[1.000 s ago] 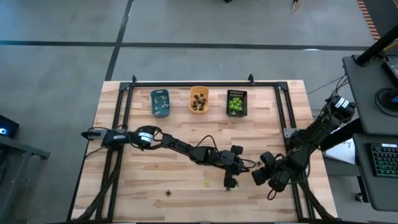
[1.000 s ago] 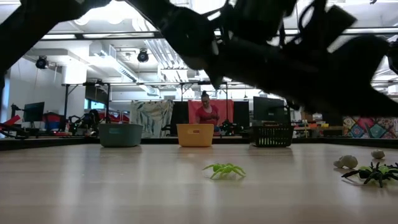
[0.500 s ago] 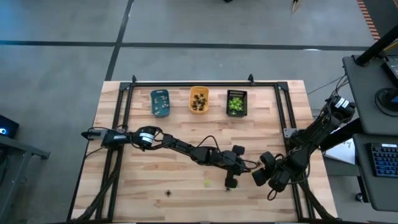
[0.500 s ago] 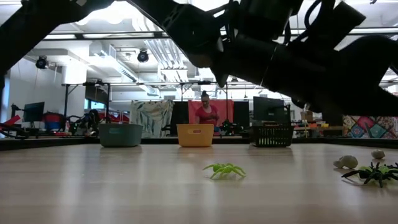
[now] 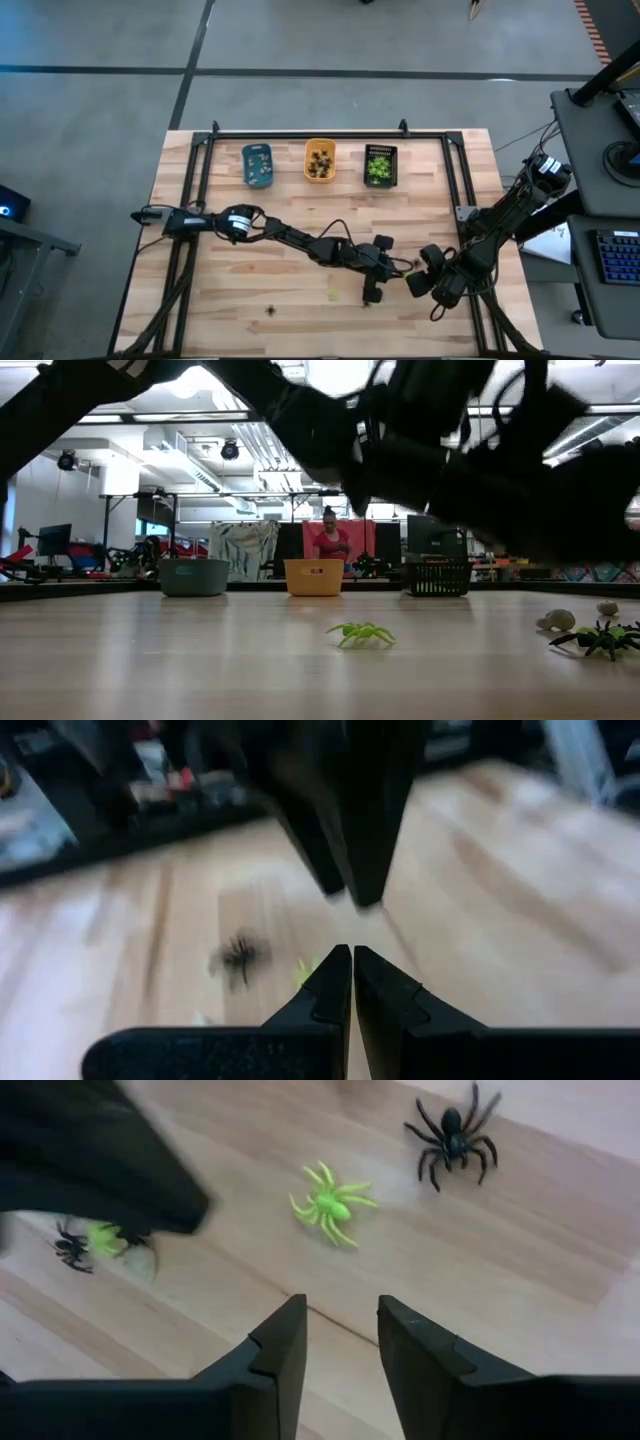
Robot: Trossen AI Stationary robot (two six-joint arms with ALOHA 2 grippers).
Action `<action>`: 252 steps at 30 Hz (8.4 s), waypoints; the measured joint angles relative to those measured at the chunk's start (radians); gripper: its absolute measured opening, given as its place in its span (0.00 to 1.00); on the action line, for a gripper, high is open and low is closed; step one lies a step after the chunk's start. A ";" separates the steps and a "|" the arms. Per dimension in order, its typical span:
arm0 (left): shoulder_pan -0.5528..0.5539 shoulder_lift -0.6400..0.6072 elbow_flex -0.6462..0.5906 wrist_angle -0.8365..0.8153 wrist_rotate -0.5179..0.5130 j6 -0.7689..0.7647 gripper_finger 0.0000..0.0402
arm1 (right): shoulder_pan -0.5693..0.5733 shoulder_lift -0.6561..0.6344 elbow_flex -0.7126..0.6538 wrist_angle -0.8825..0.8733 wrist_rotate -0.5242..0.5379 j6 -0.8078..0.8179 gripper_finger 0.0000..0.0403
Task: Sort Halloween decoration
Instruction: Put the green spider toy into the black bin
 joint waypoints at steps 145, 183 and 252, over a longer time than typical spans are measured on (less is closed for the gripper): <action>0.054 0.167 0.378 -0.453 0.026 0.043 0.00 | 0.114 0.212 -0.062 0.152 0.354 -0.922 0.04; 0.068 -0.068 0.250 -0.632 0.052 0.083 0.00 | 0.113 0.124 -0.021 0.152 0.419 -0.895 0.02; 0.064 -1.298 -1.218 0.048 -0.246 -0.329 0.00 | -1.503 0.117 0.245 0.149 -0.038 -1.678 0.12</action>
